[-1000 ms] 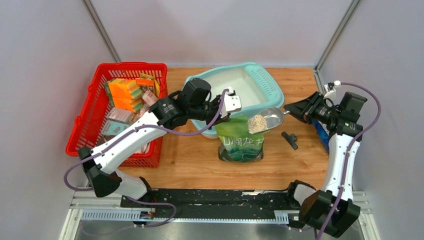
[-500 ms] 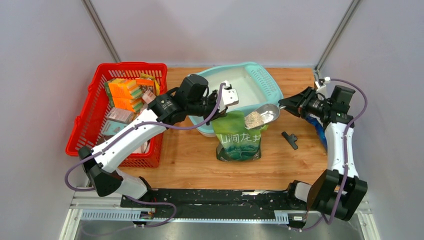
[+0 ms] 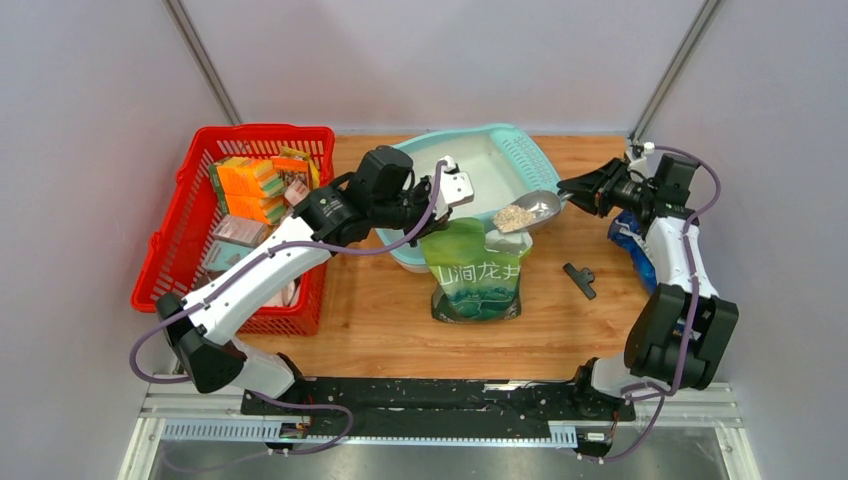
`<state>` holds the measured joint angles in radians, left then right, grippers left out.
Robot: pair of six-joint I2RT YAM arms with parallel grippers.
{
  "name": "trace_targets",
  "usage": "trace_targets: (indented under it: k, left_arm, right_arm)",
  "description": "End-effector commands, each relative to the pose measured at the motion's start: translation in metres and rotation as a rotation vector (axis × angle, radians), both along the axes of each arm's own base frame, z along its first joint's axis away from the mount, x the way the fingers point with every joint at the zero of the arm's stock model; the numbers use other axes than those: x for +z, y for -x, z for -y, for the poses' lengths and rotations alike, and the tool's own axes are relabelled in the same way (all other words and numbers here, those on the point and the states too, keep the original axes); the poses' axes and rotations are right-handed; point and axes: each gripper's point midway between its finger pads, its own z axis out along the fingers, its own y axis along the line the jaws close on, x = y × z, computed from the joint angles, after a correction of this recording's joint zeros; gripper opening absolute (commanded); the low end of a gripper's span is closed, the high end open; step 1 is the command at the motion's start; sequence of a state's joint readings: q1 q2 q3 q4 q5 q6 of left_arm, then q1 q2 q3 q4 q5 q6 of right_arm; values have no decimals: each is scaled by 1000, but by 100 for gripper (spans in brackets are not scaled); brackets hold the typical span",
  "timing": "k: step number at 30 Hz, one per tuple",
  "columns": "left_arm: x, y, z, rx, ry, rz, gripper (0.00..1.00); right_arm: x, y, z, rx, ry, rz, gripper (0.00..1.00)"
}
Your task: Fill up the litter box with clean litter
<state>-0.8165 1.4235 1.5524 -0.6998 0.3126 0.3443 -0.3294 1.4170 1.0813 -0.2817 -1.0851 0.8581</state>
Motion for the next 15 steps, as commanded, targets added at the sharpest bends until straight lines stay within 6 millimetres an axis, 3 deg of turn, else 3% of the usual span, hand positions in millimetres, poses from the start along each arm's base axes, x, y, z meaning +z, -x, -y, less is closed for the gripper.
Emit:
trace_targets:
  k: [1,3,5,6,7,8,9,10,11,12,13,14,15]
  left_arm:
    - [46,-27,-11,96,80,115,0]
    - [43,-28,-10,93,72,109,0]
    - [39,-29,-10,92,59,104,0]
    - [37,-29,-9,89,55,97,0]
    - [38,-28,-9,86,53,95,0]
    - [35,-27,-9,79,43,85,0]
    - [34,-26,-9,72,41,82,0]
    - [34,-26,-8,68,39,77,0]
    - [33,-25,-8,63,35,71,0]
    - [32,-25,-8,60,34,68,0]
    - [32,-24,-7,55,35,65,0]
    - [32,-23,-7,53,33,63,0]
    - [31,-23,-7,49,31,62,0]
  right_arm:
    - [38,-33,-5,28,-10,128,0]
    - [31,-55,-5,28,-29,116,0]
    - [43,-74,-15,54,-31,151,0]
    - [30,-91,-16,62,-39,135,0]
    - [30,-99,-23,78,-35,141,0]
    - [43,-113,-26,91,-17,193,0]
    - [40,-122,-27,104,5,212,0]
    - [19,-140,-30,109,22,183,0]
    - [34,-154,-28,107,62,244,0]
    - [26,-161,-30,122,121,263,0]
    - [5,-179,-26,104,172,255,0]
    - [-5,-182,-25,108,214,223,0]
    - [17,-195,-28,118,286,329,0]
